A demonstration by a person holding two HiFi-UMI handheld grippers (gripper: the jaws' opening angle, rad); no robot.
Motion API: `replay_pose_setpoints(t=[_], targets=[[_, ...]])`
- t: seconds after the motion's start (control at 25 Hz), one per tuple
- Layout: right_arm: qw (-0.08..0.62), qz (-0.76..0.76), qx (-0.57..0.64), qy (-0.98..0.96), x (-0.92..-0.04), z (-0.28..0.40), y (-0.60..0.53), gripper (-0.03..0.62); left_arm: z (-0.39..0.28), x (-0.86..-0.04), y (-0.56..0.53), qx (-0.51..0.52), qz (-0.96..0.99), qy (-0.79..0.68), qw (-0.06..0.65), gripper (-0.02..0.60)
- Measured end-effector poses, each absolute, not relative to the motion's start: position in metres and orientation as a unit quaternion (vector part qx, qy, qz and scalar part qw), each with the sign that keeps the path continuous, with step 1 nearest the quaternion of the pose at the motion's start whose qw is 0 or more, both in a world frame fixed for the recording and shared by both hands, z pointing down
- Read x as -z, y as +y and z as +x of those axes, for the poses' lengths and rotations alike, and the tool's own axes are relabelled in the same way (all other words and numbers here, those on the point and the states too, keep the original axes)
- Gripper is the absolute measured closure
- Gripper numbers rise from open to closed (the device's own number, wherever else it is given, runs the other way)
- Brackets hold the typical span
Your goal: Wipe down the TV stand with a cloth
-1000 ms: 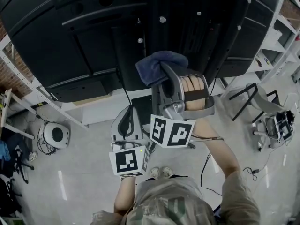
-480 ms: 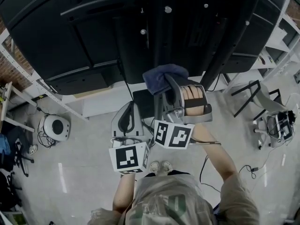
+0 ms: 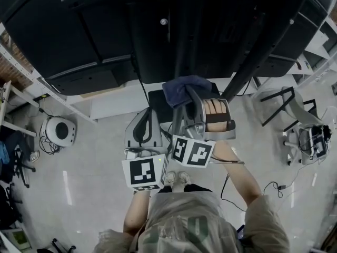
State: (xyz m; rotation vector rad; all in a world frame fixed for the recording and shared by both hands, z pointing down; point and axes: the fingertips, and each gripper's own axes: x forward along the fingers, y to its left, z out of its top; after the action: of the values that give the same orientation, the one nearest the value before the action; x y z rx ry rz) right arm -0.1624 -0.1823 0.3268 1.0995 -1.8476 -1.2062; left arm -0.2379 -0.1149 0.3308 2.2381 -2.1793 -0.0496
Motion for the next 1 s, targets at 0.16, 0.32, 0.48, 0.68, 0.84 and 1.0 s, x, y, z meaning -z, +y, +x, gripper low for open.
replay_pose_setpoints(t=[0.16,0.32,0.48,0.68,0.84,1.0], targets=[[0.338,0.414,0.449,-0.716,-0.341,-0.164,-0.182,0.537,-0.237,-0.333,-0.118,0.016,0.716,-0.698,0.009,0.566],[0.349,0.408,0.456,-0.71,-0.356,-0.163,-0.182,0.537,-0.237,-0.334,-0.118,0.02,0.716,-0.698,0.005,0.566],[0.35,0.402,0.451,-0.716,-0.366,-0.166,-0.18,0.537,-0.24,-0.344,-0.117,0.017,0.711,-0.703,0.013,0.566],[0.356,0.394,0.433,-0.728,-0.382,-0.165,-0.179,0.537,-0.239,-0.354,-0.115,0.013,0.706,-0.708,0.03,0.566],[0.37,0.39,0.432,-0.724,-0.405,-0.161,-0.179,0.537,-0.241,-0.365,-0.111,0.01,0.7,-0.714,0.035,0.566],[0.369,0.388,0.419,-0.733,-0.435,-0.163,-0.178,0.537,-0.243,-0.388,-0.109,0.003,0.693,-0.72,0.04,0.566]])
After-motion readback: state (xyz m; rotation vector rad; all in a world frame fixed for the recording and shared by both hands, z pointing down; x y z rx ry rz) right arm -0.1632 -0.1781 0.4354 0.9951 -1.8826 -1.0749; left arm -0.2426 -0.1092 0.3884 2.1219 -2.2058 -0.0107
